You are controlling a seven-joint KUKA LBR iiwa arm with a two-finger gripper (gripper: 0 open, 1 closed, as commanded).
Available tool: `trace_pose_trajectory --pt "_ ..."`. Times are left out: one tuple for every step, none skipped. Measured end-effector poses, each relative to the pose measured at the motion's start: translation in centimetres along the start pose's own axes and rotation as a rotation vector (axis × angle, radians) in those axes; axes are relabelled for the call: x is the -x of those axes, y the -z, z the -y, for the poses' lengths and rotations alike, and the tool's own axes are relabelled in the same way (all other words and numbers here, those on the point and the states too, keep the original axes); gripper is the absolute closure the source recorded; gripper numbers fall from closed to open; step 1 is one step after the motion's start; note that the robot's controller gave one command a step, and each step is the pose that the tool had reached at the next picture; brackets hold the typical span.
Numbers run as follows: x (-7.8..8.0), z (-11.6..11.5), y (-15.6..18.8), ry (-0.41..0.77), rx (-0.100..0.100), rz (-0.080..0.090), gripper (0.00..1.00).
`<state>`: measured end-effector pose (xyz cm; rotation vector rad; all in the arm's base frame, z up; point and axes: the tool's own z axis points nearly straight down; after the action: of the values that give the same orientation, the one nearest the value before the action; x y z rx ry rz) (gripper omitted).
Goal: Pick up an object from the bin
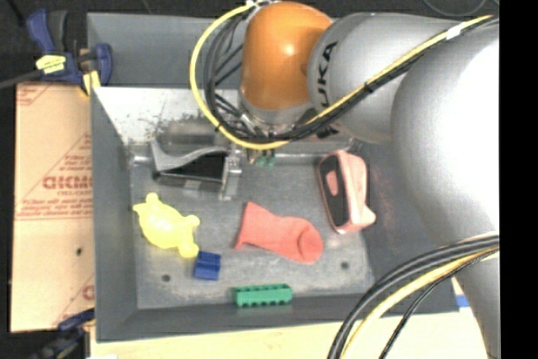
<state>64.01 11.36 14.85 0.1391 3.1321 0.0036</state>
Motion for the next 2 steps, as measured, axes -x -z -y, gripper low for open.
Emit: trace_pose_trajectory --pt "0.9 -1.8 -2.4 0.071 -0.002 -0.002 0.0" --pt "1.0 -2.4 -0.3 -0.06 0.003 0.007 0.0"
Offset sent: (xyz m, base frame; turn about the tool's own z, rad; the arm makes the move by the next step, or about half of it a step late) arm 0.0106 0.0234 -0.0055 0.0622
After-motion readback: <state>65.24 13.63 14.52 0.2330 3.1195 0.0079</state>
